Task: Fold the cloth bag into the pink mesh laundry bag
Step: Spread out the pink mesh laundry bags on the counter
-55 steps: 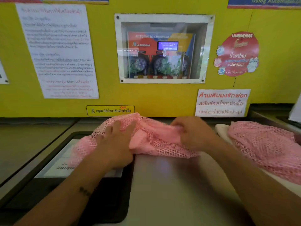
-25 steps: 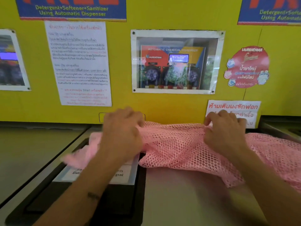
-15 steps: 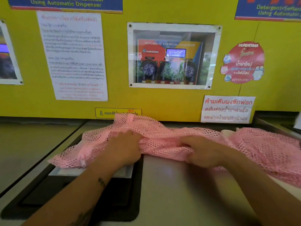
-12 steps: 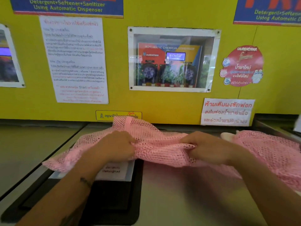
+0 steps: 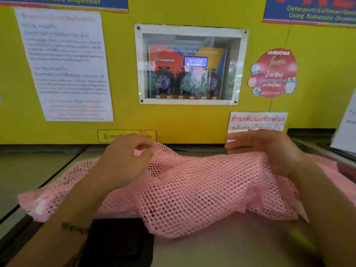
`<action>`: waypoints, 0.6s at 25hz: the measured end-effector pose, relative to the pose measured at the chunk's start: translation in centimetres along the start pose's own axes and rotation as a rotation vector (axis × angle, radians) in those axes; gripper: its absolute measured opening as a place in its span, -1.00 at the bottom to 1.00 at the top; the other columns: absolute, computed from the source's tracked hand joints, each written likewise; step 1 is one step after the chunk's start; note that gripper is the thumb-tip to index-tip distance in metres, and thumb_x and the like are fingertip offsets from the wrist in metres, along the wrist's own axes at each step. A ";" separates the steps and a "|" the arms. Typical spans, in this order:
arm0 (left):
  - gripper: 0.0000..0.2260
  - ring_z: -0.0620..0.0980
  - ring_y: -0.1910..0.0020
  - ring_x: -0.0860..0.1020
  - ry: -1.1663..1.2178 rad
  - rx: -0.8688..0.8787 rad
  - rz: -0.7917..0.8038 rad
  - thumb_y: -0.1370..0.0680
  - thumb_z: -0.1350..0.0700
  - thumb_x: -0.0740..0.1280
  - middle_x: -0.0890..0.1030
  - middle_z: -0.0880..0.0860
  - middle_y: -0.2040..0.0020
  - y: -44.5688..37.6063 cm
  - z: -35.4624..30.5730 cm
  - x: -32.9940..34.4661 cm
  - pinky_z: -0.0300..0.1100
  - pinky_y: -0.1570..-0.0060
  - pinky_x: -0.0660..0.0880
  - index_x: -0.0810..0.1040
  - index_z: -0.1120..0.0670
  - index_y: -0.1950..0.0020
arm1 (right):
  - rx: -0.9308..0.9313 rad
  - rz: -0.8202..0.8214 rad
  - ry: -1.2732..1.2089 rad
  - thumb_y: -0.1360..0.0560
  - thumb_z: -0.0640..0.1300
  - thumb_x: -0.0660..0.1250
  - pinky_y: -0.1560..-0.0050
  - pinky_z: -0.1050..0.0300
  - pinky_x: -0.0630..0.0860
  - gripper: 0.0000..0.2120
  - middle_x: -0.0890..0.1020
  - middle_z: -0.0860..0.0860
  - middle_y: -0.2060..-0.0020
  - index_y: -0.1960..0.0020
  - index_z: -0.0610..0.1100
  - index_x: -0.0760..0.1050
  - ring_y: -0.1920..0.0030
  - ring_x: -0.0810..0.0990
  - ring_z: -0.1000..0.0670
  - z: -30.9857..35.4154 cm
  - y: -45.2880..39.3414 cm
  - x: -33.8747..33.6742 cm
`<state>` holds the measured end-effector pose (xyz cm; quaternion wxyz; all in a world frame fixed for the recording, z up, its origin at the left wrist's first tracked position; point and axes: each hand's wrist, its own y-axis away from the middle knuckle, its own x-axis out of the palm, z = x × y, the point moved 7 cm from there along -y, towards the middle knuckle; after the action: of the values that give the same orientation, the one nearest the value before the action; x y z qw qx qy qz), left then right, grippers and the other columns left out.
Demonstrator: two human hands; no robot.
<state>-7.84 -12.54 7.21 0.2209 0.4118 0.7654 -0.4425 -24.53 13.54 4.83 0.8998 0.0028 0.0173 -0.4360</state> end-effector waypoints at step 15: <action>-0.56 -0.16 -0.23 0.46 -0.138 -0.181 0.679 -0.39 -0.32 0.36 0.46 -0.21 -0.30 3.1 1.0 3.9 -0.08 -0.28 0.37 0.46 -0.32 -0.25 | -0.297 -0.684 1.266 -0.40 -0.19 0.34 -0.11 -0.11 0.48 -0.67 0.54 -0.06 -0.07 -0.15 0.01 0.50 -0.07 0.52 -0.13 2.0 -1.8 1.3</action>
<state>-7.45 -10.90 2.41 0.4421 0.5906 0.6041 -0.3012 -25.07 11.35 6.78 0.5219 0.1265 0.5925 -0.6005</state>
